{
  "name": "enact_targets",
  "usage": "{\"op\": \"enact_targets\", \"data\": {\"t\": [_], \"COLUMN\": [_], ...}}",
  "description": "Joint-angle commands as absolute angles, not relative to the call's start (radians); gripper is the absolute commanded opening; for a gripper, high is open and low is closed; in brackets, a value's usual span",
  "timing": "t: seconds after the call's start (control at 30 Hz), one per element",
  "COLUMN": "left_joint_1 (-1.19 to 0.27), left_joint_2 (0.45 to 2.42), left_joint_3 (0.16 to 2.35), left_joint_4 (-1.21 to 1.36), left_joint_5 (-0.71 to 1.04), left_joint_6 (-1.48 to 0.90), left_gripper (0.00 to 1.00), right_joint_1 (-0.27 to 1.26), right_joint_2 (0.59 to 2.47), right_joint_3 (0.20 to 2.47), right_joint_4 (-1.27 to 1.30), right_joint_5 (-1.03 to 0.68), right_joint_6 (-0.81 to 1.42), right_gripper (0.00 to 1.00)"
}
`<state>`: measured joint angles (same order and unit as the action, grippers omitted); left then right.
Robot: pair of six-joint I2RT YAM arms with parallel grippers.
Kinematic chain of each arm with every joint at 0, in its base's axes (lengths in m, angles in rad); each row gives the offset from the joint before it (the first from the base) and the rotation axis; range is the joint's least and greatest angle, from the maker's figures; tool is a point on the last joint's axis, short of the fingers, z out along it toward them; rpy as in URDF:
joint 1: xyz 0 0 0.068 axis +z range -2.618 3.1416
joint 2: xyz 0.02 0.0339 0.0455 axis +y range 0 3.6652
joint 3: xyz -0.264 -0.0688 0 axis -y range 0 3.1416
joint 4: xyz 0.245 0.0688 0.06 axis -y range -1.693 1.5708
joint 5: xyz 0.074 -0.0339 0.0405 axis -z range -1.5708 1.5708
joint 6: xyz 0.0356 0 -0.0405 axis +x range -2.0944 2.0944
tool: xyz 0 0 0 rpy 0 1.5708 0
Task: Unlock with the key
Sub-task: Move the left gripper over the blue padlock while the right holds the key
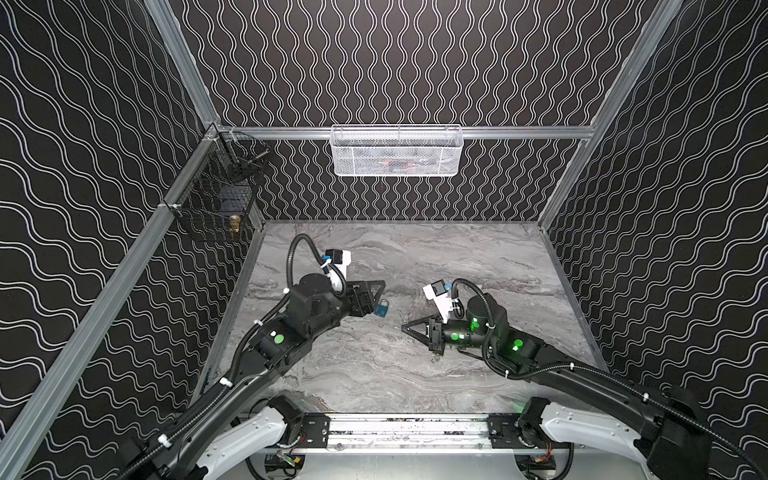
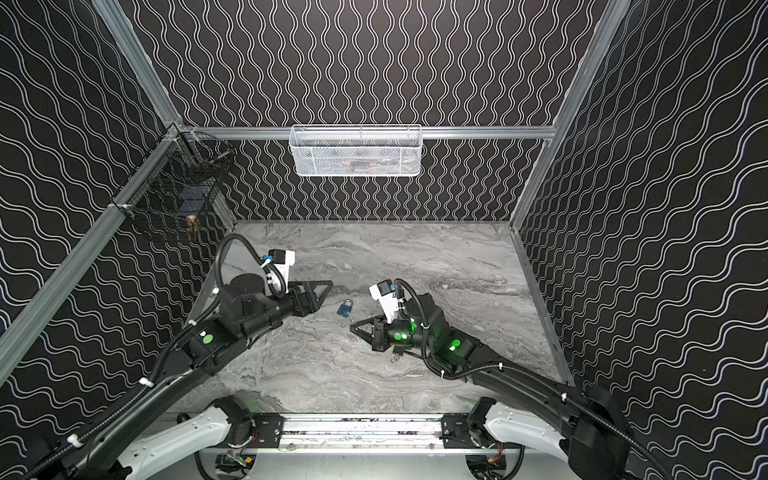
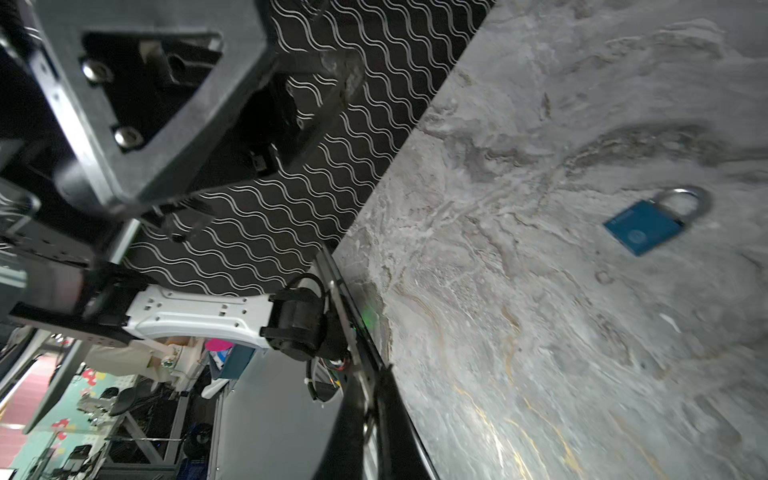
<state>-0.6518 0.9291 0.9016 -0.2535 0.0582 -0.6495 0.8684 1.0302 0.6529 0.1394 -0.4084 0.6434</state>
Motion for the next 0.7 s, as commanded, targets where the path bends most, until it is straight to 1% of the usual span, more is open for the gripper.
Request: {"op": "enact_targets", "data": {"t": [0.0, 0.17, 0.3, 0.47, 0.67], "left_joint_1": [-0.652, -0.652, -0.653, -0.652, -0.643], "left_joint_2": [1.0, 1.153, 1.297, 1.478, 1.721], "left_joint_3": [0.947, 1.009, 1.071, 1.156, 1.29], "left_joint_4": [-0.42, -0.492, -0.548, -0.595, -0.661], "left_joint_5": [0.001, -0.05, -0.101, -0.169, -0.151], "left_joint_6": [-0.587, -0.535, -0.498, -0.484, -0.457], "left_gripper": [0.74, 0.76, 0.76, 0.76, 0.77], "right_joint_1": [0.868, 0.867, 0.864, 0.833, 0.755], "right_joint_2": [0.994, 0.967, 0.973, 0.984, 1.016], "right_joint_3": [0.639, 0.657, 0.661, 0.64, 0.636], "right_joint_4": [0.002, -0.151, -0.212, -0.216, -0.202], "right_joint_5": [-0.326, -0.228, -0.211, -0.253, -0.375], "right_joint_6": [0.628, 0.634, 0.653, 0.685, 0.689], "right_gripper": [0.0, 0.0, 0.0, 0.0, 0.0]}}
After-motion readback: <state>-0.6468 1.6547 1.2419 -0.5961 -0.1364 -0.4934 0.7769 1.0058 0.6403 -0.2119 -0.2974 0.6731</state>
